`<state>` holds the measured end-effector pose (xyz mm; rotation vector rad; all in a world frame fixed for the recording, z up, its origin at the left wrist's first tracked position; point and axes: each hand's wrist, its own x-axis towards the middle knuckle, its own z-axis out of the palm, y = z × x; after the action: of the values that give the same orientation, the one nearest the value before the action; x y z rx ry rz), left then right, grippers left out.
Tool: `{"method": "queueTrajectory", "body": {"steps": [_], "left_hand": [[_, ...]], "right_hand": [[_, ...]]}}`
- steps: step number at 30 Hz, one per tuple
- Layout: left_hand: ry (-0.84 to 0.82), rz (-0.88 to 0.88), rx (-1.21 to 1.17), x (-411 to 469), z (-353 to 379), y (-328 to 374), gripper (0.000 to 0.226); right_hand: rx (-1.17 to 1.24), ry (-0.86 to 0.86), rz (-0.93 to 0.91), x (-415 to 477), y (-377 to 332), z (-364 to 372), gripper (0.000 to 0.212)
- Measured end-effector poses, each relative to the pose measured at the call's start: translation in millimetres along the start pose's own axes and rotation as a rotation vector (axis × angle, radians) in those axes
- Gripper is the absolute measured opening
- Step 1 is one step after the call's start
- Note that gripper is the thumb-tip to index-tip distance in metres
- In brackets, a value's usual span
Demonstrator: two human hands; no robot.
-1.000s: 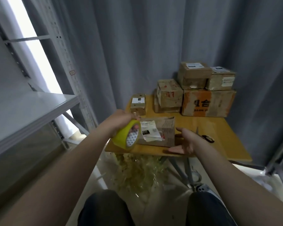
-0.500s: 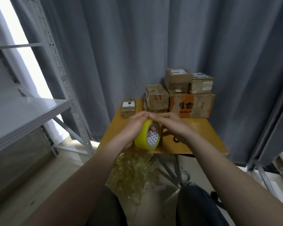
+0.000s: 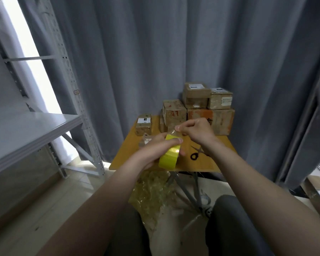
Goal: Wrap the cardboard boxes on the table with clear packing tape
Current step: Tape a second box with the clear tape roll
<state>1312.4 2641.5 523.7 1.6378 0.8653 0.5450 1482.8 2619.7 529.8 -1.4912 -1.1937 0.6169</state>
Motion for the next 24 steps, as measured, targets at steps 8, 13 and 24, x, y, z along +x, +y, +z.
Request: {"method": "queueTrajectory", "body": {"steps": [8, 13, 24], "left_hand": [[-0.080, -0.170, -0.311, 4, -11, -11, 0.030], [-0.217, -0.279, -0.372, 13, -24, -23, 0.036], [-0.210, -0.380, -0.284, 63, -12, -54, 0.040]], "right_hand": [[0.084, 0.006, 0.064, 31, 6, 18, 0.007], [0.127, 0.026, 0.121, 61, 24, 23, 0.010], [0.069, 0.049, 0.187, 131, 76, 19, 0.007]]}}
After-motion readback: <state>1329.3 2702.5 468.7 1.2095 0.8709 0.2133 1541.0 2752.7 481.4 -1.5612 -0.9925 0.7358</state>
